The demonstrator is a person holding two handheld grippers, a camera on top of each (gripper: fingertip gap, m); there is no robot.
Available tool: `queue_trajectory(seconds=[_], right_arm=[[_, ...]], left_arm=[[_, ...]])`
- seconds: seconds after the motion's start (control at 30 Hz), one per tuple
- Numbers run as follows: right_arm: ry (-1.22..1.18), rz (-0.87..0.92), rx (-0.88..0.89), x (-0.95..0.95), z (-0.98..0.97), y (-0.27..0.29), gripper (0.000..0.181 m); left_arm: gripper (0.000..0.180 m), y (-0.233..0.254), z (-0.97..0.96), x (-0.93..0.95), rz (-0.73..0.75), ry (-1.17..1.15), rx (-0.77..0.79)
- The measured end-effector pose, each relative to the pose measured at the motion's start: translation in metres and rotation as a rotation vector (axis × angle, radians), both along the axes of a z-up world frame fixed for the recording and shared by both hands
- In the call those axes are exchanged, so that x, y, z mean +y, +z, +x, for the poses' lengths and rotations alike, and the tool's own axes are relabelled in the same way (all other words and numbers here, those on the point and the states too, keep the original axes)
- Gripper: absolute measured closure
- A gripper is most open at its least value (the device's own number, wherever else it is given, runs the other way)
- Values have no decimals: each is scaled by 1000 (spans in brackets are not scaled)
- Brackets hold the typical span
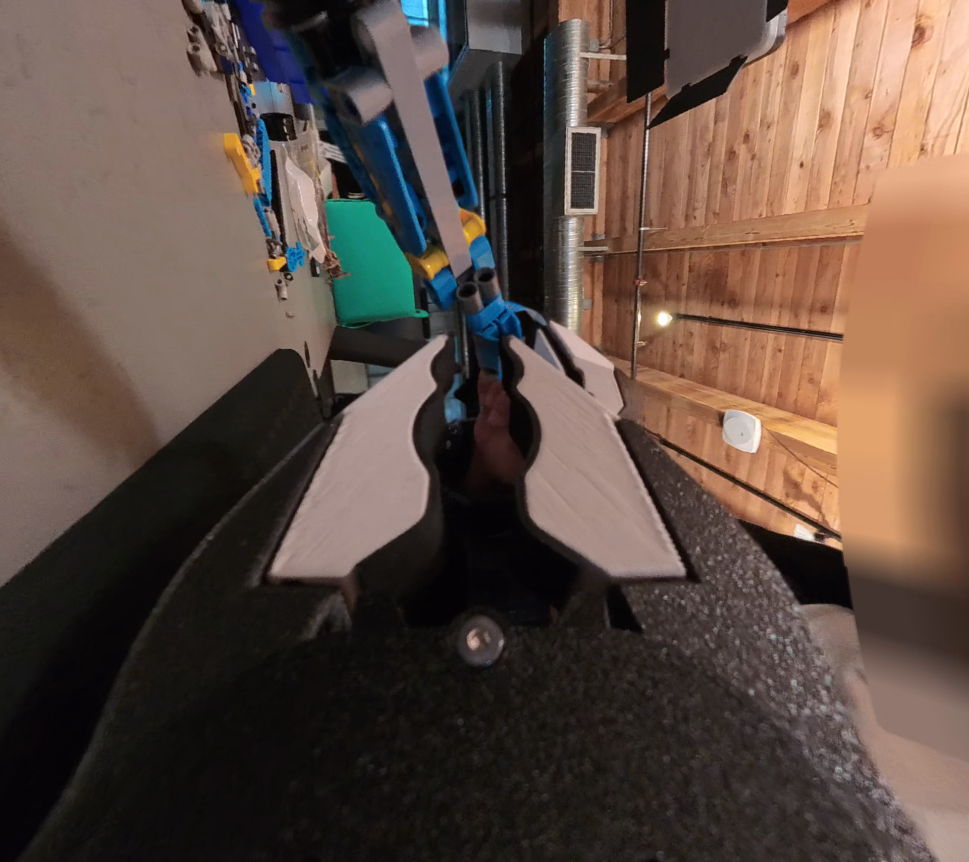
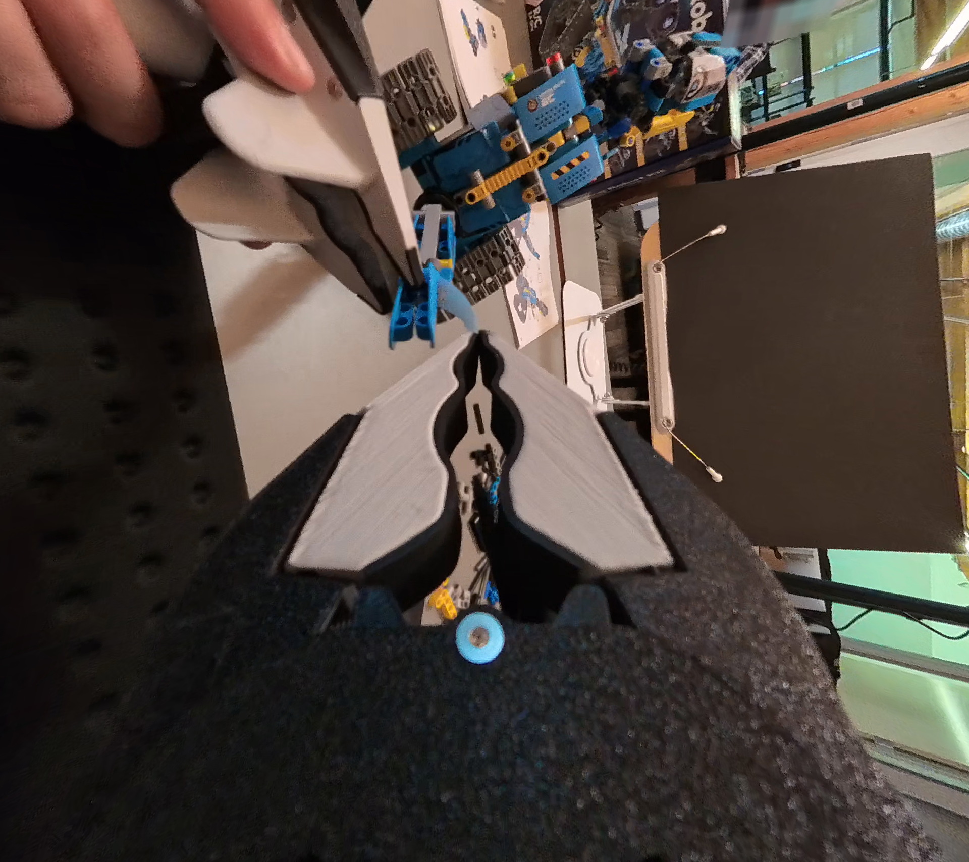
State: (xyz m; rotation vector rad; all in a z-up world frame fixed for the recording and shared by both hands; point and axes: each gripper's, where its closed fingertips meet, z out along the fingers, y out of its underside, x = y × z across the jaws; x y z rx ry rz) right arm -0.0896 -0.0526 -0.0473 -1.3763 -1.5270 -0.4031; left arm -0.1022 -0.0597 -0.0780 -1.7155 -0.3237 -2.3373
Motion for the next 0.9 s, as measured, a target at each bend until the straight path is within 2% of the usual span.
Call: queue_trajectory(seconds=[0.07,0.23,0.37,0.9], right_arm=[[-11,17,11,1,0,3,181],[-20,27,37,7,-3,15,181],[1,21,8,6,-8,9,181],[30,-50,26,-6,-14,-3,181]], left_arm=[[157,1,-3,0,33,14,37],[159,-4,-3,-1,86,5,154],[154,-4,-6,0,90,5,169],[158,-4,-4,0,107,-8,178]])
